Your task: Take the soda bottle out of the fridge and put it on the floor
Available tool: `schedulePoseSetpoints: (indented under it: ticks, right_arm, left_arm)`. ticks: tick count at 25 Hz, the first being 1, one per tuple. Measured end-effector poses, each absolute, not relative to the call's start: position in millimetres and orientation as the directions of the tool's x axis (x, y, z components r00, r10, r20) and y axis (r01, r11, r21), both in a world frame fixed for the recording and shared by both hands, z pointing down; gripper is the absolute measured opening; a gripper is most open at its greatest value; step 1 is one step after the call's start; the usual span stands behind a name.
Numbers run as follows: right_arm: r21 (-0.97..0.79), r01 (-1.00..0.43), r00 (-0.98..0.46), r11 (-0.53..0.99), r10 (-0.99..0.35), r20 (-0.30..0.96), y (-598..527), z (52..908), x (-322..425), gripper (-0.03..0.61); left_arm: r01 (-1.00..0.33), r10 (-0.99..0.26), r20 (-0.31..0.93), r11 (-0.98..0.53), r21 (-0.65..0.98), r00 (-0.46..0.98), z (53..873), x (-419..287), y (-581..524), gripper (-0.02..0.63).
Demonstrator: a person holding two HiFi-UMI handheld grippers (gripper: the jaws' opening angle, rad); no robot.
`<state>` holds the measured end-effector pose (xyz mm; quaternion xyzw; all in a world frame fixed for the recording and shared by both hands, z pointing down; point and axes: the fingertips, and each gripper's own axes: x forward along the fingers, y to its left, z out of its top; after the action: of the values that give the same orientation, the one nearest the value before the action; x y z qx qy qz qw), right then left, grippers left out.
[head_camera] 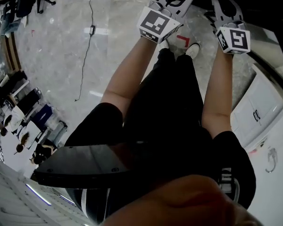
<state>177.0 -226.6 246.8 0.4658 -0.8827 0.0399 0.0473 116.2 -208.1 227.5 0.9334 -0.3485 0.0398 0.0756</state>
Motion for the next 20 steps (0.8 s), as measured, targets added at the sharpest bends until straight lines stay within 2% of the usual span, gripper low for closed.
schedulePoseSetpoints:
  ticks: [5, 7, 9, 10, 20]
  right_arm:
    - [-0.054, -0.865, -0.502, 0.499, -0.859, 0.104, -257, 295, 186, 0.021]
    - [-0.065, -0.866, -0.5, 0.496, -0.859, 0.107, -271, 312, 189, 0.074]
    - [-0.071, -0.863, -0.506, 0.501, -0.855, 0.114, -287, 324, 191, 0.184]
    - [-0.074, -0.863, -0.506, 0.5, -0.855, 0.114, -295, 327, 192, 0.207]
    - [-0.093, -0.882, -0.472, 0.463, -0.87, 0.144, -361, 343, 207, 0.32]
  left_arm:
    - [-0.668, -0.663, 0.09, -0.73, 0.144, 0.744, 272, 120, -246, 0.0]
    - [-0.665, -0.661, 0.086, -0.731, 0.151, 0.745, 289, 125, -254, 0.0]
    - [-0.654, -0.648, 0.092, -0.742, 0.147, 0.756, 303, 130, -259, 0.002]
    - [-0.65, -0.643, 0.098, -0.747, 0.14, 0.76, 309, 133, -261, 0.001]
    - [-0.654, -0.642, 0.121, -0.741, 0.151, 0.757, 330, 150, -294, 0.0]
